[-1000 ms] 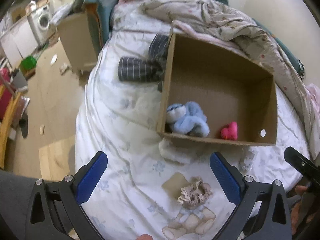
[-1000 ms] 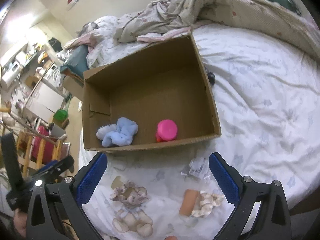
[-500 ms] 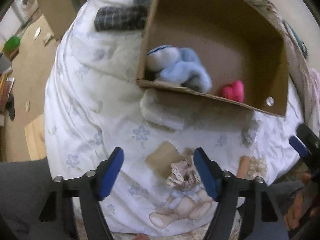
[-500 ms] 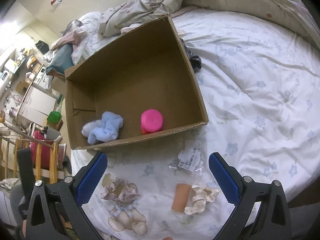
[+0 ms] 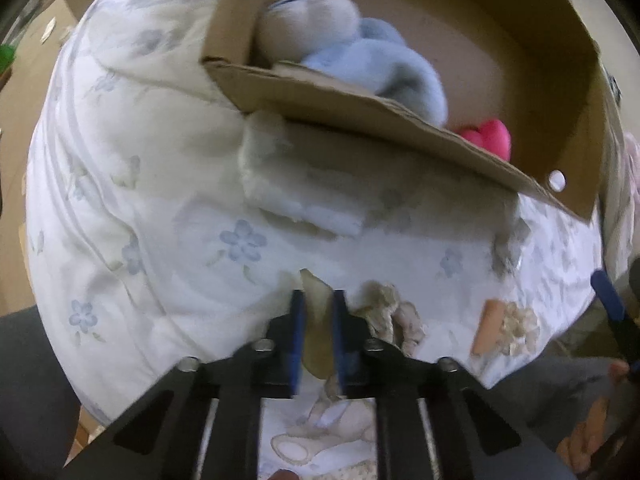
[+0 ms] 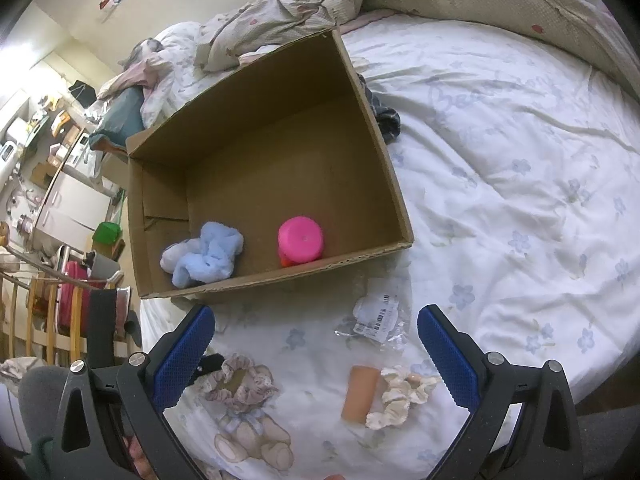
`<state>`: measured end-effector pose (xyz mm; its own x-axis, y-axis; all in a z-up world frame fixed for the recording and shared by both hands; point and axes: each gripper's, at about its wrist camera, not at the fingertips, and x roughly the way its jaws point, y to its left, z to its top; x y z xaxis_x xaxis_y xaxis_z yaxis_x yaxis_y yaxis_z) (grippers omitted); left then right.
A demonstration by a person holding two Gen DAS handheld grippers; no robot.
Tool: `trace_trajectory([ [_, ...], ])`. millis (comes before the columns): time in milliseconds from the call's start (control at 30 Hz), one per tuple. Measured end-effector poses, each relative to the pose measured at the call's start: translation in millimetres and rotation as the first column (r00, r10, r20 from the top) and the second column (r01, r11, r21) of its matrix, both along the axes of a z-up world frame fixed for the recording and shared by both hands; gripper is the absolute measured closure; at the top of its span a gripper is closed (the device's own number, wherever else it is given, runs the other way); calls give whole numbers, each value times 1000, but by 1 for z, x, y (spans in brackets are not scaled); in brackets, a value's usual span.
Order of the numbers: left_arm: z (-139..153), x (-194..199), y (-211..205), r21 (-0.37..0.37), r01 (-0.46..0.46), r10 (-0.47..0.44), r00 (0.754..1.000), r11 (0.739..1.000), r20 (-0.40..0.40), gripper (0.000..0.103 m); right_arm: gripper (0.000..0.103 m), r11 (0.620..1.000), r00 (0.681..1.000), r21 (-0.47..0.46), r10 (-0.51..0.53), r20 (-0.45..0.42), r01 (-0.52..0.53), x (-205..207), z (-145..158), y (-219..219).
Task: Organize soft objects
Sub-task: 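Grasp the tan cylindrical sponge with the right tool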
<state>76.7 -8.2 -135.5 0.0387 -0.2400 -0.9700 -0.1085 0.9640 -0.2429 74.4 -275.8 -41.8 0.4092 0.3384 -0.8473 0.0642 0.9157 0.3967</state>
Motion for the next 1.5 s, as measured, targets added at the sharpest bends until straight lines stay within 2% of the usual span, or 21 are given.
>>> trace_trajectory([
  [167,27,-9,2,-29,-3,5,997,1000,73,97,0,1000,1000,9,-16,-7,16,0,0,-6],
  [267,62,-16,3,-27,19,-15,987,999,160,97,0,1000,1000,28,-12,-22,12,-2,0,-11],
  [333,81,-20,9,-45,-1,10,980,999,200,97,0,999,999,39,-11,-44,13,-4,-2,-14],
  [467,113,-26,15,24,4,-11,959,1000,284,97,0,990,993,138,-9,-120,26,-5,-14,-22],
  [533,117,-28,18,33,12,-21,955,999,296,97,2,983,987,184,6,-163,24,-5,-23,-23],
  [600,112,-28,18,33,10,-19,954,999,299,97,24,975,977,224,33,-209,15,-6,-32,-21],
  [633,109,-29,20,34,5,-15,955,999,298,97,26,976,973,219,43,-228,8,-7,-36,-19],
  [833,87,-26,27,10,-25,22,968,1000,249,97,28,970,950,220,165,-265,-107,-9,-45,10],
  [933,86,-23,24,8,-26,23,968,1000,249,97,28,974,922,163,205,-329,-158,-10,-61,25],
  [1000,86,-23,22,5,-22,20,968,1000,251,97,30,981,904,84,194,-381,-175,-10,-75,30],
  [1033,87,-23,21,5,-19,17,968,1000,251,97,33,983,900,48,184,-394,-179,-9,-81,31],
  [1100,86,-23,18,4,-12,10,968,1000,252,97,45,981,892,-13,168,-419,-191,-7,-90,33],
  [1167,87,-22,17,4,-8,7,968,1000,252,97,53,978,886,-46,166,-434,-206,-5,-96,37],
  [1267,86,-22,17,7,-8,6,968,1000,251,96,79,966,884,-97,176,-433,-240,-2,-100,46],
  [1300,86,-22,16,8,-9,6,968,1000,251,96,92,962,887,-114,179,-425,-249,-2,-99,48],
  [1367,85,-22,18,13,-13,9,968,1000,250,97,95,964,896,-109,182,-405,-245,3,-94,51],
  [1500,85,-22,22,16,-26,21,967,1000,256,97,97,971,929,-21,222,-297,-238,2,-66,56],
])
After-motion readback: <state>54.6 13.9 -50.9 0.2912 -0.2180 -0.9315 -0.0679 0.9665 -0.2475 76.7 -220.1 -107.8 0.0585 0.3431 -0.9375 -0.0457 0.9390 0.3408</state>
